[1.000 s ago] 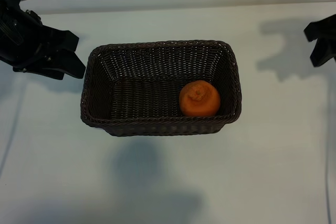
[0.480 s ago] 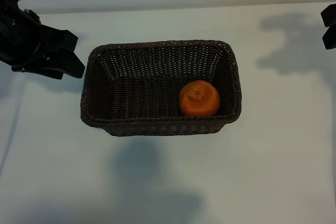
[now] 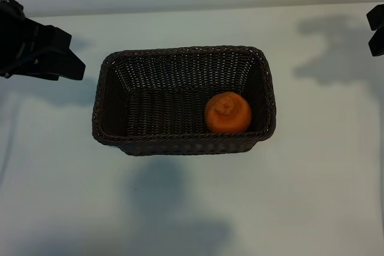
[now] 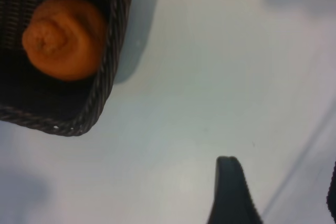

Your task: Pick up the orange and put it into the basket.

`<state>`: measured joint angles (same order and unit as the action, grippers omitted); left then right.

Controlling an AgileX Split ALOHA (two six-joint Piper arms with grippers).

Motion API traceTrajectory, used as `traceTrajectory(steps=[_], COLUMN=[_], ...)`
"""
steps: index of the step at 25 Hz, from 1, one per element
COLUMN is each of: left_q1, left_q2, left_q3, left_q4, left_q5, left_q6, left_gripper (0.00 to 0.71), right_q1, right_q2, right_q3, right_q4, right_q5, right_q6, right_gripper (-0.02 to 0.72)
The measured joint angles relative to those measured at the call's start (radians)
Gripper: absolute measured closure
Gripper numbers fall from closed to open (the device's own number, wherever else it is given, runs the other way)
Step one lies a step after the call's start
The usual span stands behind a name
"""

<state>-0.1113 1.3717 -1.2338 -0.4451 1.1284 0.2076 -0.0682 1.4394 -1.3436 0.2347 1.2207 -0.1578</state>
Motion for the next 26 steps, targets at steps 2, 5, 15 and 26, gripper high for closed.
traceTrajectory(steps=[2,5,15,26], left_q1=[0.0,0.0,0.0,0.0], left_q2=[-0.001,-0.009,-0.022,-0.022], left_q3=[0.0,0.0,0.0,0.0], left_q4=[0.0,0.001,0.002,0.002], left_q5=[0.004,0.008,0.012,0.012], left_q6=[0.0,0.0,-0.001,-0.001], left_gripper=[0.248,0.248,0.248,0.248], right_q1=[0.0,0.0,0.0,0.0], right_q2=[0.0,0.0,0.0,0.0], right_q3=[0.0,0.0,0.0,0.0], right_q4=[0.0,0.0,0.0,0.0], right_q5=[0.0,0.0,0.0,0.0], right_q6=[0.0,0.0,0.0,0.0], right_gripper=[0.267,0.268,0.268,0.268])
